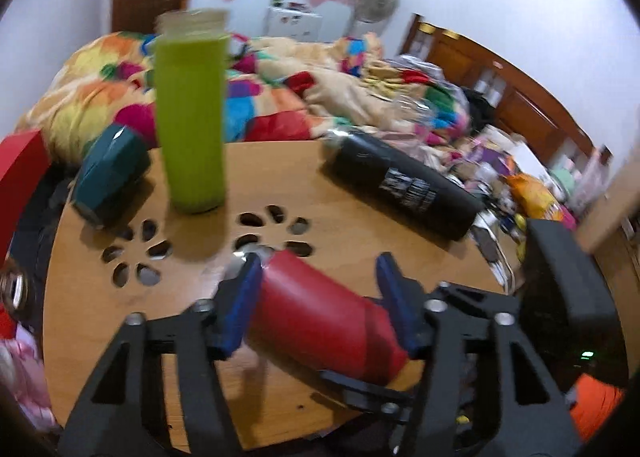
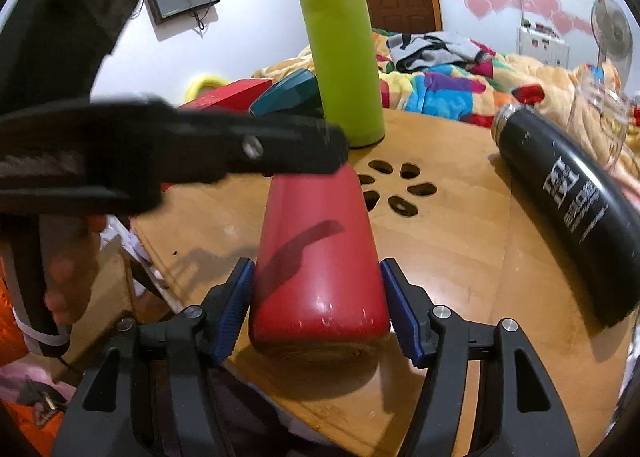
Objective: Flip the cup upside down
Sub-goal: 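Lift the red cup with the left tool and tip it onto its side, then keep rotating the red cup with the left tool until its base faces up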
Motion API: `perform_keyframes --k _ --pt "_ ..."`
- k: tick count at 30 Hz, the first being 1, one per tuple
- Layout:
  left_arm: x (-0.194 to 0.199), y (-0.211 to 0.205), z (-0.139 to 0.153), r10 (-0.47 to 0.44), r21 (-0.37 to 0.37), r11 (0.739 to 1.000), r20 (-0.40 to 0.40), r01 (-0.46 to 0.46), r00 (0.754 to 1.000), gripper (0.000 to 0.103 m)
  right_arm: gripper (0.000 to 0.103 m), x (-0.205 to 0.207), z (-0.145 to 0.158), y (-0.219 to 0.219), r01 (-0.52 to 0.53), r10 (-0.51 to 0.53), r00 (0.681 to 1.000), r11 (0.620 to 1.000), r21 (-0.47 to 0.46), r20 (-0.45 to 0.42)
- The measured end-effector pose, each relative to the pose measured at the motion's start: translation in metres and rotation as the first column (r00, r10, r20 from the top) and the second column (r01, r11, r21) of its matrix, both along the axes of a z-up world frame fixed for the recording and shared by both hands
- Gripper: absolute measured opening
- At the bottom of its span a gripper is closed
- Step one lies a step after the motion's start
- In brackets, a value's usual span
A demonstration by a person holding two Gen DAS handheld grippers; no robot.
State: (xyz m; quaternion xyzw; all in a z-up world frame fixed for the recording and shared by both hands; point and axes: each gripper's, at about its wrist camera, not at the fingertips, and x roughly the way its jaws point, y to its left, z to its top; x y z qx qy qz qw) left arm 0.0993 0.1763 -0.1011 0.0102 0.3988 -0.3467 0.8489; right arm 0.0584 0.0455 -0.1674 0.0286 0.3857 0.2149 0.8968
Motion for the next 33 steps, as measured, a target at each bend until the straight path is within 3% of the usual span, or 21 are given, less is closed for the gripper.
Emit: perform_keyframes --k 2,4,8,13,24,33 --pt "-0.004 -0.009 -0.001 -0.044 0.034 0.998 0.002 0.044 0.999 0.029 0.060 -0.004 -0.003 0.001 0.004 -0.004 1.000 1.000 -0.013 -0.006" --pt "-0.005 -0.014 -0.007 -0.059 0.076 0.995 -0.004 0.059 0.998 0.019 0.060 -0.008 -0.007 0.003 0.010 -0.010 1.000 0.999 -0.034 -0.010" --pt "-0.008 -0.010 -0.010 -0.056 0.064 0.996 -0.009 0.057 0.998 0.012 0.058 -0.018 -0.014 0.004 0.030 -0.031 0.999 0.998 -0.063 -0.013" --pt "-0.008 -0.003 -0.006 -0.046 0.044 0.998 -0.014 0.046 0.999 0.012 0.058 -0.023 -0.006 0.004 0.056 -0.055 0.998 0.996 -0.072 0.014" --pt "-0.003 0.013 0.021 -0.035 -0.048 0.998 0.006 0.036 0.999 0.011 0.057 -0.033 0.040 0.002 0.087 -0.077 0.986 0.994 -0.065 0.147" --pt "0.019 0.031 0.022 0.006 -0.091 0.996 -0.028 -0.008 1.000 0.011 0.057 -0.014 0.055 0.009 0.085 -0.073 0.983 0.994 -0.070 0.166"
